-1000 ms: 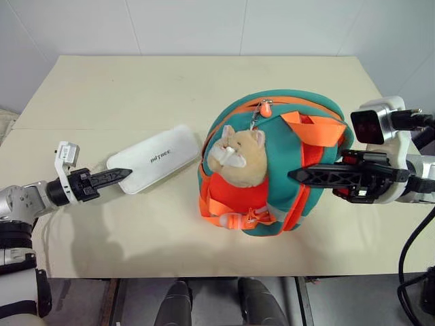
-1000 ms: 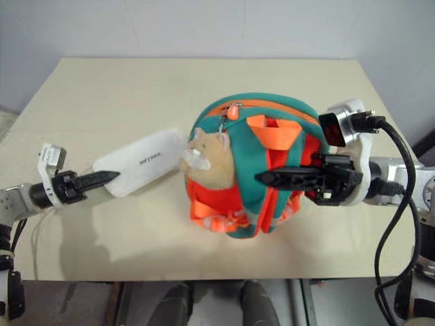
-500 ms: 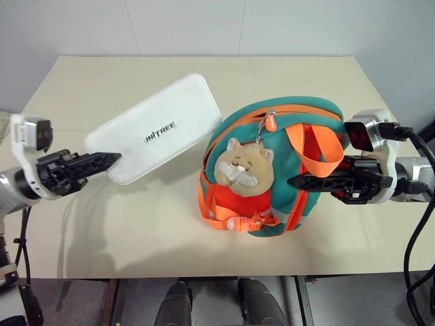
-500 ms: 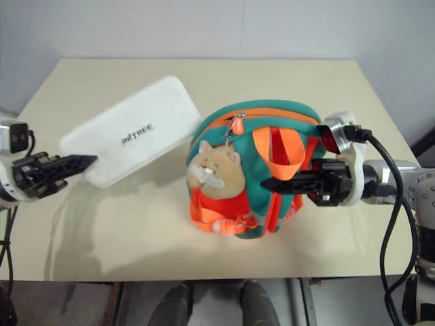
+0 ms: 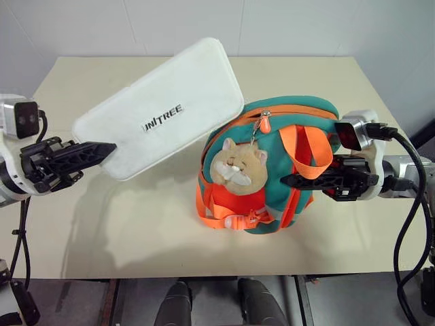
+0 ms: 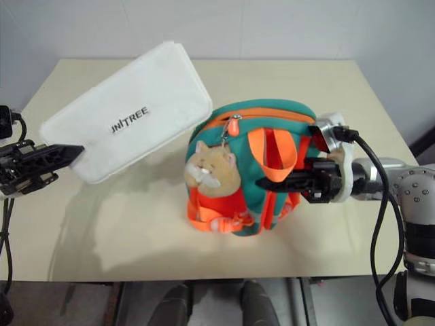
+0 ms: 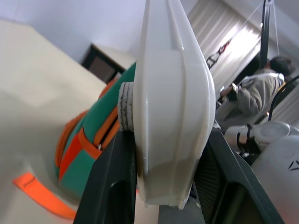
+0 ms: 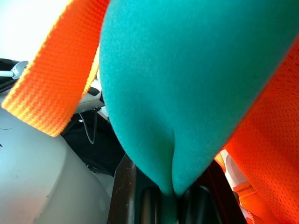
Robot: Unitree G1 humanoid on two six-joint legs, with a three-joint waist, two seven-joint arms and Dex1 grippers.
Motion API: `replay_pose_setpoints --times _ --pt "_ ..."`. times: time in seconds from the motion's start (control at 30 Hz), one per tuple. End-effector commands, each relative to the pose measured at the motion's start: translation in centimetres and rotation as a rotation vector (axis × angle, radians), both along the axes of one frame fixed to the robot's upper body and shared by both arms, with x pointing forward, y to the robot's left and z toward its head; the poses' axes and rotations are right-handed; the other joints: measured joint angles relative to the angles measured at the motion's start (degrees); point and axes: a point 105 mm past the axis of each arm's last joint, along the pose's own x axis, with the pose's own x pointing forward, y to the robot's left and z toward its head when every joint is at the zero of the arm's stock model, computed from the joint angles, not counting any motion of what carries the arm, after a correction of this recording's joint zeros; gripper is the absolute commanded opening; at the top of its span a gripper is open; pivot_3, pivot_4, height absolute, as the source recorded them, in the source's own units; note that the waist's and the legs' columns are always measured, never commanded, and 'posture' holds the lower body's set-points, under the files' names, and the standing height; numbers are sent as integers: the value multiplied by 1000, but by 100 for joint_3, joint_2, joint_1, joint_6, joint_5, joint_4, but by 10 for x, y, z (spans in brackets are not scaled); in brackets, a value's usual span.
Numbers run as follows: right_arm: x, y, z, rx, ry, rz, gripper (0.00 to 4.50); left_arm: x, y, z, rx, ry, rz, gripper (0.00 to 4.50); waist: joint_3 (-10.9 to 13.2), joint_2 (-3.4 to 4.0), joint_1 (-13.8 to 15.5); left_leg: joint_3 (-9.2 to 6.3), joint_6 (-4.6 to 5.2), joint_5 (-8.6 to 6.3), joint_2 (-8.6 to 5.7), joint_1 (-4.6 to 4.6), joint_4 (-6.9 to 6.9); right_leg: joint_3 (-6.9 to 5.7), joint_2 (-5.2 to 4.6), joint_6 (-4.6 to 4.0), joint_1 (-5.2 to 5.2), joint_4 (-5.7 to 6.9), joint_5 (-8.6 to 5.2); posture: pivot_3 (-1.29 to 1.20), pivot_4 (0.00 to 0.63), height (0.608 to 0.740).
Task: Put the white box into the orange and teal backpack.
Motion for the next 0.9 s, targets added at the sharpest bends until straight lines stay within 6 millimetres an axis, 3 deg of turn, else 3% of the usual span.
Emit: replay_pose_setpoints --times 0.03,0.27,0.53,0.73,0.9 --pt "-1 2 7 13 -40 7 73 5 2 -4 104 -86 25 1271 0 0 -6 0 0 0 0 0 0 0 0 0 0 0 0 0 150 740" --pt "-3 2 5 14 -44 -2 73 31 9 -10 235 -250 91 1271 -1 -1 0 2 0 0 0 1 0 1 0 -4 2 -3 -1 0 150 740" --pt "-5 1 4 20 -45 -14 73 46 18 -13 363 -338 93 1271 -1 -1 51 1 0 0 0 1 -1 -1 2 -2 5 -6 1 0 150 740" --pt "-5 3 3 27 -43 -14 73 51 7 -18 449 -346 -31 1271 -1 -1 92 1 0 0 0 0 0 0 1 0 5 -5 1 0 150 740" --pt "-6 5 2 33 -42 -8 73 56 -13 -15 529 -366 -155 1271 -1 -1 108 0 0 0 0 -1 3 -2 2 1 6 -1 1 0 150 740"
